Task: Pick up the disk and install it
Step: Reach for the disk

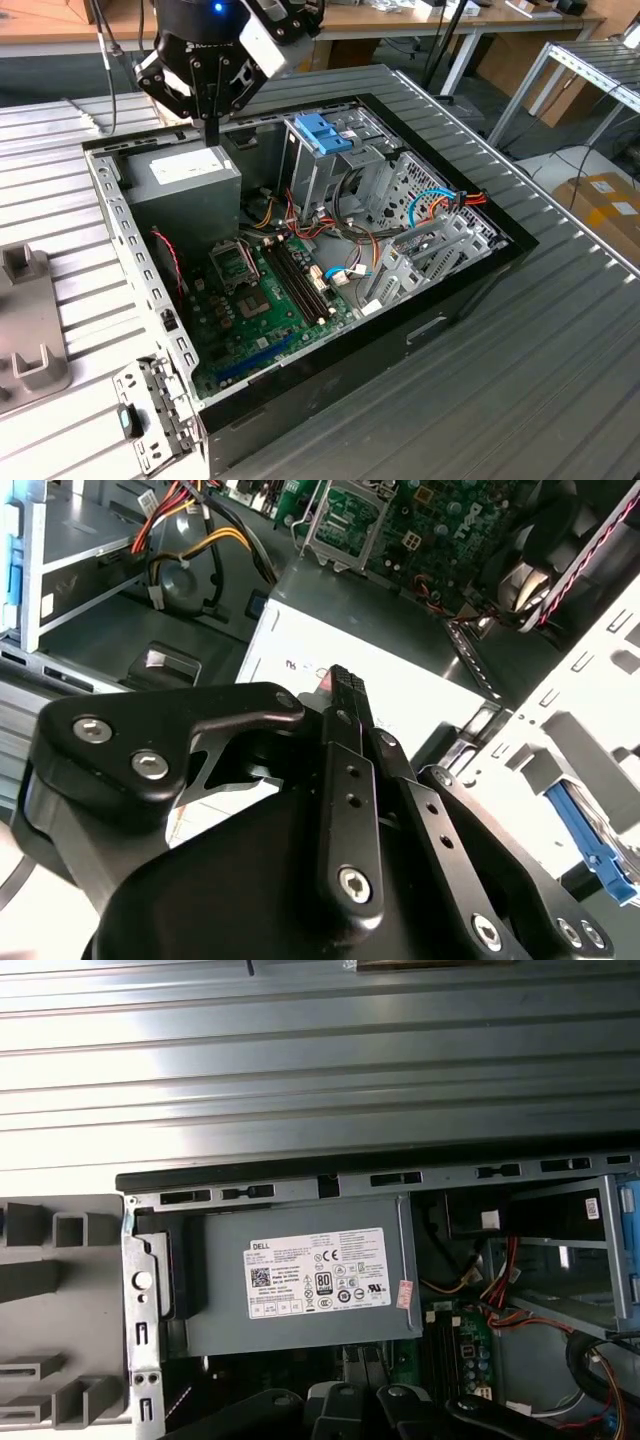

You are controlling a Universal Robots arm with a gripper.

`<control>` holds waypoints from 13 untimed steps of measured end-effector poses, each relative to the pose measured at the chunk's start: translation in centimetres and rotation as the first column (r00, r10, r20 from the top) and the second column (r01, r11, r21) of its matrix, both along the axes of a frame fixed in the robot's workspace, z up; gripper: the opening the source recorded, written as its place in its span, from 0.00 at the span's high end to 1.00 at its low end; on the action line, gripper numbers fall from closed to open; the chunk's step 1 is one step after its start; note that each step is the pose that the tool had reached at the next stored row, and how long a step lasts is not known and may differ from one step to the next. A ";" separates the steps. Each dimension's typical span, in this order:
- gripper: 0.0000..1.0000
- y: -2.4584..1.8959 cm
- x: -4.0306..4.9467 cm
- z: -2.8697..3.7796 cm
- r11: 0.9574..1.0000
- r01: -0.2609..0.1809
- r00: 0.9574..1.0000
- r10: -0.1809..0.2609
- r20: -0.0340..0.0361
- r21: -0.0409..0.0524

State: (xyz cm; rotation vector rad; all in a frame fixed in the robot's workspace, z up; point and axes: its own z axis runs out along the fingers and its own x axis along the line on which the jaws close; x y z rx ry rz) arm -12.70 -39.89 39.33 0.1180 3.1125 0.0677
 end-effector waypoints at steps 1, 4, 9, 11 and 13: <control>0.90 0.00 -0.03 0.00 1.000 0.000 1.000 0.000 0.000 0.000; 0.90 0.00 -0.22 0.00 1.000 0.000 1.000 0.000 0.000 0.000; 0.90 0.00 -0.40 0.00 1.000 0.000 1.000 0.000 0.000 0.000; 0.90 0.00 -0.44 0.00 1.000 0.000 1.000 0.000 0.000 0.000; 0.90 0.00 -0.50 0.00 1.000 0.000 1.000 0.000 0.000 0.000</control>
